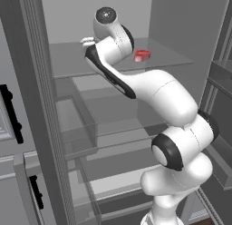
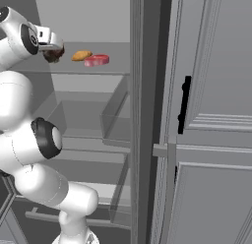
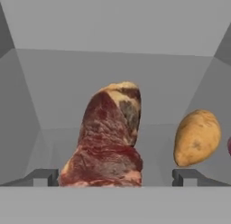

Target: Place one potato and one steak in each tupperware on the nearby counter, to pack two identical lunches.

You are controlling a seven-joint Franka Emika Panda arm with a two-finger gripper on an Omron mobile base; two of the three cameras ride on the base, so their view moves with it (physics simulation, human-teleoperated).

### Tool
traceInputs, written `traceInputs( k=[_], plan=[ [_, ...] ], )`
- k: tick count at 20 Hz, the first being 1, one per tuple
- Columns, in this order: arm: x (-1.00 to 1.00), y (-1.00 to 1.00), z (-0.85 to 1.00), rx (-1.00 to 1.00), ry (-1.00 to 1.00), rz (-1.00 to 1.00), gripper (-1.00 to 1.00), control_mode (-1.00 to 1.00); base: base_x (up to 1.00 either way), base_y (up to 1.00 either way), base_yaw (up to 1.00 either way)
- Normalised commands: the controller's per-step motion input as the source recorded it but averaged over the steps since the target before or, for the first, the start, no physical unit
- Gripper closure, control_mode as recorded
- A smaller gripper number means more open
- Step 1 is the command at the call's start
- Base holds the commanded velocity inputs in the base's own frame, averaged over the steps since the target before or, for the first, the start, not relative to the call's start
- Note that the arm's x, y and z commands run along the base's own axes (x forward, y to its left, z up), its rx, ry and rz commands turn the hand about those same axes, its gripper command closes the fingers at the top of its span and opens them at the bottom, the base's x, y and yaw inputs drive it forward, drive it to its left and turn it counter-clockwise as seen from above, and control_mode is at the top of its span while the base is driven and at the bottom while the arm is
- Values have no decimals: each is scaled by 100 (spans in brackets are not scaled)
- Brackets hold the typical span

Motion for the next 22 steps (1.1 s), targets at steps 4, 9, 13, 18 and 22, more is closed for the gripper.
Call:
traceInputs(
  k=[4, 9, 13, 18, 22],
  plan=[
    [0, 0, -11, 0, -7, 0, -100, -100, 0, 0, 0],
    [0, 0, -39, 0, 0, 0, -100, -100, 0, 0, 0],
    [0, 0, -4, 0, 0, 0, -100, -100, 0, 0, 0],
    [1, 0, 21, 0, 0, 0, -100, -100, 0, 0, 0],
    [1, 0, 28, 0, -3, 0, -100, -100, 0, 0, 0]
  ],
)
